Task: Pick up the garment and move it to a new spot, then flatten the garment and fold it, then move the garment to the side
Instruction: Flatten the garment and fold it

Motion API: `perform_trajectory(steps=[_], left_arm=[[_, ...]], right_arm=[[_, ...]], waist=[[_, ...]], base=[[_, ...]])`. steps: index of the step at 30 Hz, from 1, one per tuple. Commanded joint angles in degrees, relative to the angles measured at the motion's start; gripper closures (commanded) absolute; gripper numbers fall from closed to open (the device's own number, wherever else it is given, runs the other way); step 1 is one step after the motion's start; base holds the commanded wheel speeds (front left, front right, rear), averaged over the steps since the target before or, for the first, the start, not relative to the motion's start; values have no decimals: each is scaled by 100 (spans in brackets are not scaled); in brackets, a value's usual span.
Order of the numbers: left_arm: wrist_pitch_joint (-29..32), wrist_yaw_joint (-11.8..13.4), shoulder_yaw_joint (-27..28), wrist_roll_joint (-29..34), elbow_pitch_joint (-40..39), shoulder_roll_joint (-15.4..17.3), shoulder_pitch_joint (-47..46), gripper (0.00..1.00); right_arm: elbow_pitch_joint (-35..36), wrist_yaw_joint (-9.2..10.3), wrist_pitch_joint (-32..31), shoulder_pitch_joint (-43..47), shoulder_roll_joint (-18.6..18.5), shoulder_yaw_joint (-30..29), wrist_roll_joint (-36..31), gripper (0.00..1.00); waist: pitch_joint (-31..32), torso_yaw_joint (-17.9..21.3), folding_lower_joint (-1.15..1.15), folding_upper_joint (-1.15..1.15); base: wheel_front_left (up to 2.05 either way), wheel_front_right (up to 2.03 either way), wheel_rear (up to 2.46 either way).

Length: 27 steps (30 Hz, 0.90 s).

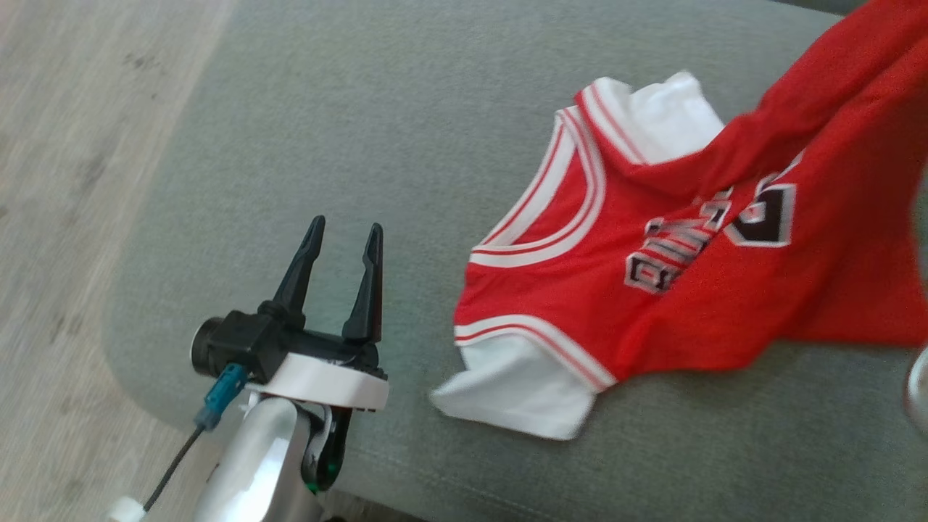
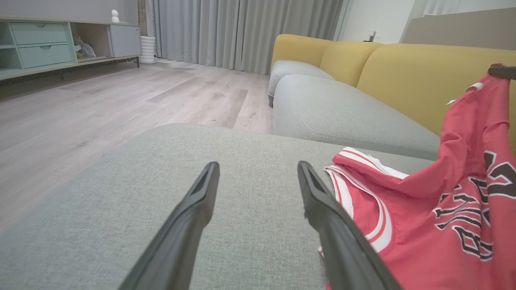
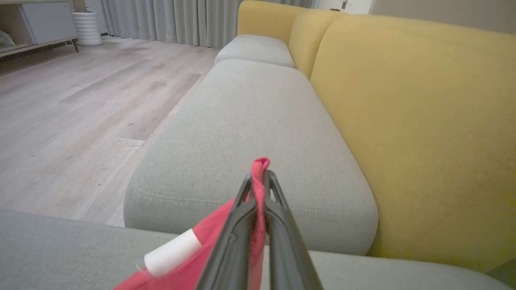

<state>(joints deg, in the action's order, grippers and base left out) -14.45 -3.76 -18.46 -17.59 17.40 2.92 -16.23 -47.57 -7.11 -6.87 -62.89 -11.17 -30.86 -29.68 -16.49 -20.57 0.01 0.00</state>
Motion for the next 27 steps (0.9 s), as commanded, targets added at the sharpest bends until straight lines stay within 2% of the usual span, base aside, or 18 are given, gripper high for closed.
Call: perform_trajectory(steps=[1,4,5,6,12,18,22,27], left_arm=[[-55,-29,231,25,-192,25,-192,0],[-55,-49,253,26,-216,10,-202,0],[-55,-51,263,28,-223,7,-201,0],[-55,-52,276,31,-231,5,-199,0],[-55,-32,384,48,-263,-1,-178,0],[-55,-39,534,152,-264,-3,-145,0],[-55,-58,627,266,-245,-3,-32,0],[-55,-89,694,346,-206,-3,147,0]], right_arm=[[273,-37,90,-428,-9,-28,-219,100],[291,-37,88,-581,-51,-305,-575,100],[289,-37,102,-588,-61,-330,-657,5],[248,-37,99,-589,-53,-365,-703,0],[92,-37,512,-428,41,-410,-791,0],[-285,-37,1504,-45,364,-455,-565,0],[-461,-37,2025,372,631,-369,-109,0],[-244,-37,2180,1236,815,118,803,0]], waist=[[-96,-137,-1,0],[-146,-202,-1,0],[-159,-211,-1,0],[-167,-213,-1,0],[-122,-66,-1,0],[216,302,-1,0],[539,613,-1,0],[954,956,-1,0]], base=[[0,0,0],[0,0,0],[0,0,0],[0,0,0],[0,0,0],[0,0,0],[0,0,0],[0,0,0]])
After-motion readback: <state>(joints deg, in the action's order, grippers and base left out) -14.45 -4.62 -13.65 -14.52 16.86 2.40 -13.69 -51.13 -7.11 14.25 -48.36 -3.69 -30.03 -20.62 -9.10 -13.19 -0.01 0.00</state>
